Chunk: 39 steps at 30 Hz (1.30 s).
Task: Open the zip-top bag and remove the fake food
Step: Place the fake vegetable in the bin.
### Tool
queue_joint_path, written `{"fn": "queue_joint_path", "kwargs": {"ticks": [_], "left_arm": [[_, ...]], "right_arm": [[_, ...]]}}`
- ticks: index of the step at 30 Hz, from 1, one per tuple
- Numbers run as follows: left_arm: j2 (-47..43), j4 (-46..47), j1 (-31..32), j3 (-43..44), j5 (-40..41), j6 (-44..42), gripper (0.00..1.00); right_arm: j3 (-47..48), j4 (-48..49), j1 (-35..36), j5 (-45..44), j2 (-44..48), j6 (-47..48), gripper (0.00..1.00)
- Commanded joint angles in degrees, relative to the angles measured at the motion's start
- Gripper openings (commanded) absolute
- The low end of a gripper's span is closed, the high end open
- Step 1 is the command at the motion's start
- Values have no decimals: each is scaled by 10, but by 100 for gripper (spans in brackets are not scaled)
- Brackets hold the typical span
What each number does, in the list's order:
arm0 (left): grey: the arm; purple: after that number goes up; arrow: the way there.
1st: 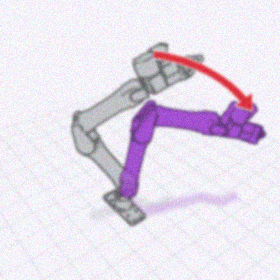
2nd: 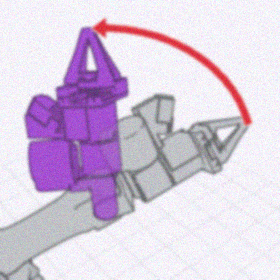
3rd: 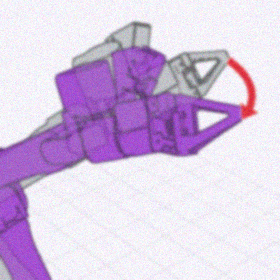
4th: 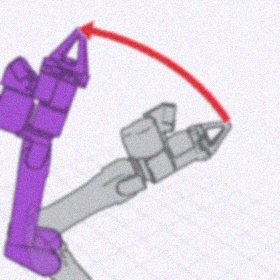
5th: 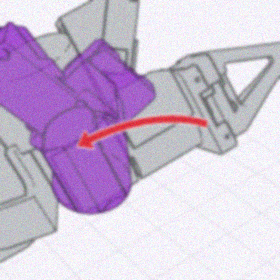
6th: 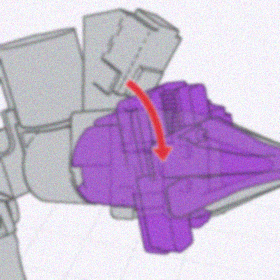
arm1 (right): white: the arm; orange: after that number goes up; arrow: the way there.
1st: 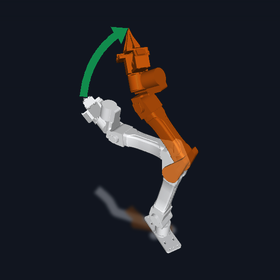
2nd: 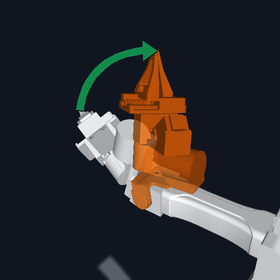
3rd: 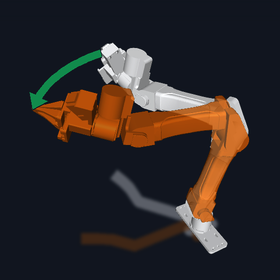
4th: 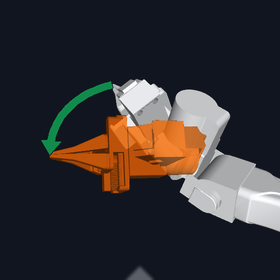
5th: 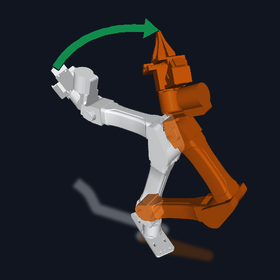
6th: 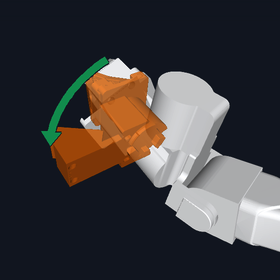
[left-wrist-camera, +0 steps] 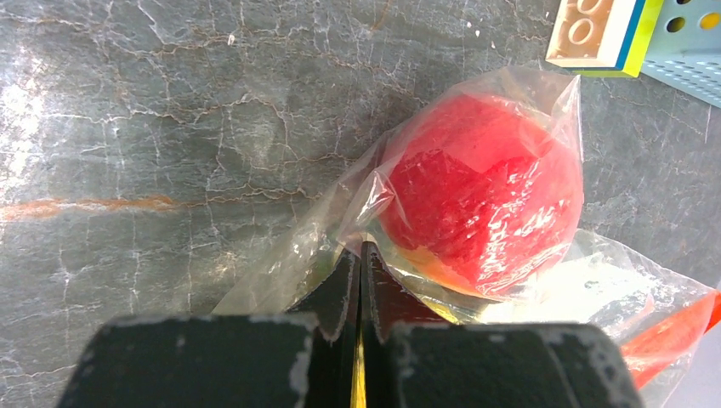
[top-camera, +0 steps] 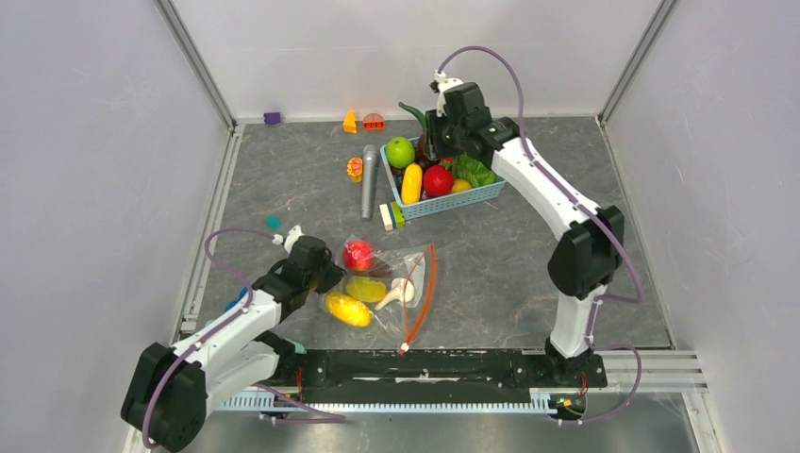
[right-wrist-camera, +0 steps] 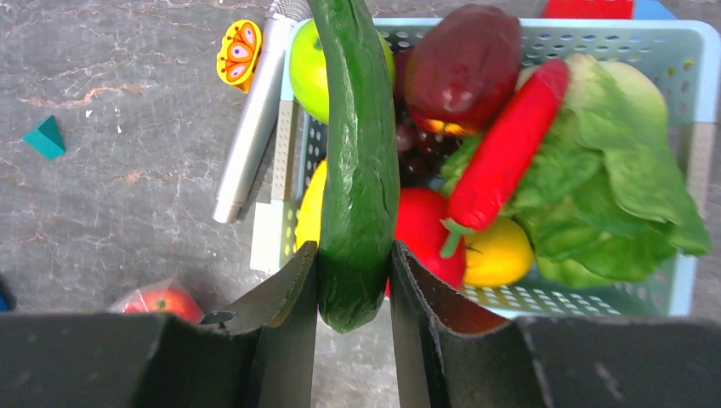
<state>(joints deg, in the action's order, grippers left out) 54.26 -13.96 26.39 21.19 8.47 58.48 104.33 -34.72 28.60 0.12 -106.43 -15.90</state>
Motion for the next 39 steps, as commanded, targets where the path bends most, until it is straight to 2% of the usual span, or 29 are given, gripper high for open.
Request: {"fn": "queue_joint_path", "kwargs": {"ticks": [1, 14, 26, 39], "left_arm": [[-14, -2, 1, -6, 8, -6, 2], [-21, -5, 1, -10, 10, -7, 2], [-21, -5, 1, -13, 10, -5, 2], [-25, -6, 1, -13, 11, -2, 2]], "right_arm": [[66, -13, 25, -53, -61, -31, 22], [50, 50, 44, -145, -118, -87, 25], [54, 56, 45, -112, -150, -82, 31], [43, 58, 44, -120, -136, -71, 55]]}}
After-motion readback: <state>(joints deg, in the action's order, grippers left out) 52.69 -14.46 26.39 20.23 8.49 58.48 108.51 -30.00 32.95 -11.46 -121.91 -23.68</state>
